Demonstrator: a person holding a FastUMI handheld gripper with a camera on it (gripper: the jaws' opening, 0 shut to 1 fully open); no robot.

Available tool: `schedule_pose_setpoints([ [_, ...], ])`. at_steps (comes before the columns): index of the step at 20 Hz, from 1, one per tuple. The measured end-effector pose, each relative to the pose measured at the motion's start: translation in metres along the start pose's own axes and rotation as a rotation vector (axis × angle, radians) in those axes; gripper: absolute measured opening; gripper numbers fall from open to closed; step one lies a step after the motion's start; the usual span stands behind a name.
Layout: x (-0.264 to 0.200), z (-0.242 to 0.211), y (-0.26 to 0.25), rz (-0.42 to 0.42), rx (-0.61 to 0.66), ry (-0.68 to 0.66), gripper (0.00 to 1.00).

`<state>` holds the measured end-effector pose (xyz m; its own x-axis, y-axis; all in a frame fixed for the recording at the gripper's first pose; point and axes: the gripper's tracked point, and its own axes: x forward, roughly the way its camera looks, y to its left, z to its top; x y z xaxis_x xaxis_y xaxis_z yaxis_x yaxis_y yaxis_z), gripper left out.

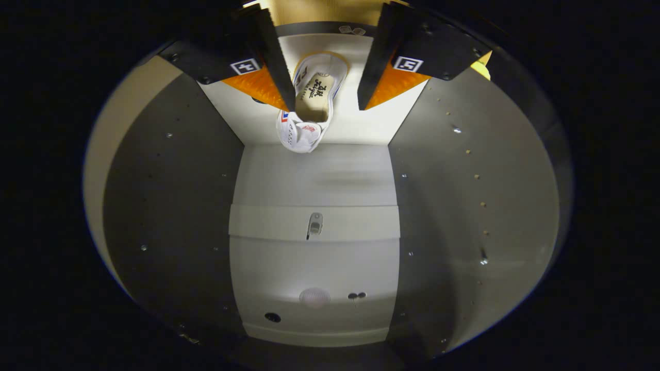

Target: Open the shoe cabinet door, grab the shoes and put them into the shoe cabinet, then close the shoe cabinet door.

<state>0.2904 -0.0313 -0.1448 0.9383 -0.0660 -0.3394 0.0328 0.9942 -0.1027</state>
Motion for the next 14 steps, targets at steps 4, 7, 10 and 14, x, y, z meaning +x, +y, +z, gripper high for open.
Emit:
schedule_pose_setpoints([
  [4, -0.075, 0.015, 0.010, 0.005, 0.004, -0.057, 0.91],
  [7, -0.144, 0.020, 0.018, 0.024, 0.017, -0.100, 0.98],
  [10, -0.211, 0.017, 0.019, 0.034, 0.027, -0.126, 0.99],
  [14, -0.290, 0.010, 0.009, 0.042, 0.046, -0.151, 0.98],
])
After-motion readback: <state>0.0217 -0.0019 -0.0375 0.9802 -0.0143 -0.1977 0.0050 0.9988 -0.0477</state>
